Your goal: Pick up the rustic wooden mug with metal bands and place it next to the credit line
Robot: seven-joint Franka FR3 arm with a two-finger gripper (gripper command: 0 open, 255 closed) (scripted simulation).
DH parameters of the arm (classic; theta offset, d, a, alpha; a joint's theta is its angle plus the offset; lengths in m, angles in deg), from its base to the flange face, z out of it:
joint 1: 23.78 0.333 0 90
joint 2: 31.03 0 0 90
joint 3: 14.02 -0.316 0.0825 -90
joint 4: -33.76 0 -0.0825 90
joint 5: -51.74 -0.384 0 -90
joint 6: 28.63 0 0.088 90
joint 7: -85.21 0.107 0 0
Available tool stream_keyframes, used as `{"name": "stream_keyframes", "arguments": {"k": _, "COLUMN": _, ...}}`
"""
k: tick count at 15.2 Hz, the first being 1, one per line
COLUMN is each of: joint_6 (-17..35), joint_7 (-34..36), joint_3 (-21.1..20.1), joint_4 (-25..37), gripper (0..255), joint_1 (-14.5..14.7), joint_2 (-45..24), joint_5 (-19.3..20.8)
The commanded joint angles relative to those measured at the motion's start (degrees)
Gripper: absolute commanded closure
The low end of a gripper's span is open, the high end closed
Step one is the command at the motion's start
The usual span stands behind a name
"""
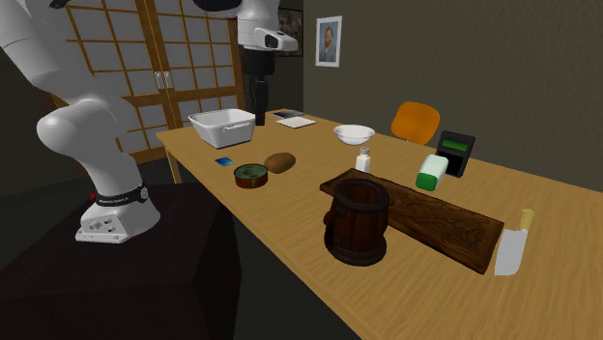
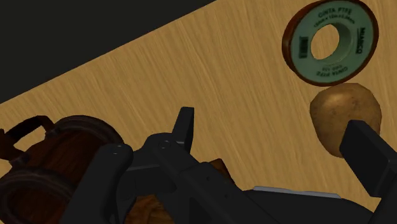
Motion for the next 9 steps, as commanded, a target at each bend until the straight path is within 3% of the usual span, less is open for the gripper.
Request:
{"name": "stream_keyframes", "arguments": {"k": 1, "joint_6": 1.68, "joint_7": -1.8, "joint_3": 1.12, "joint_4": 2.76, "gripper": 0, "joint_1": -0.51, "joint_2": -4.2, "joint_5": 0.17}}
{"name": "stream_keyframes", "arguments": {"k": 9, "joint_6": 6.04, "joint_7": -8.2, "joint_3": 4.27, "joint_4": 15.18, "gripper": 0, "joint_1": -2.52, "joint_2": -20.17, "joint_5": -1.17}}
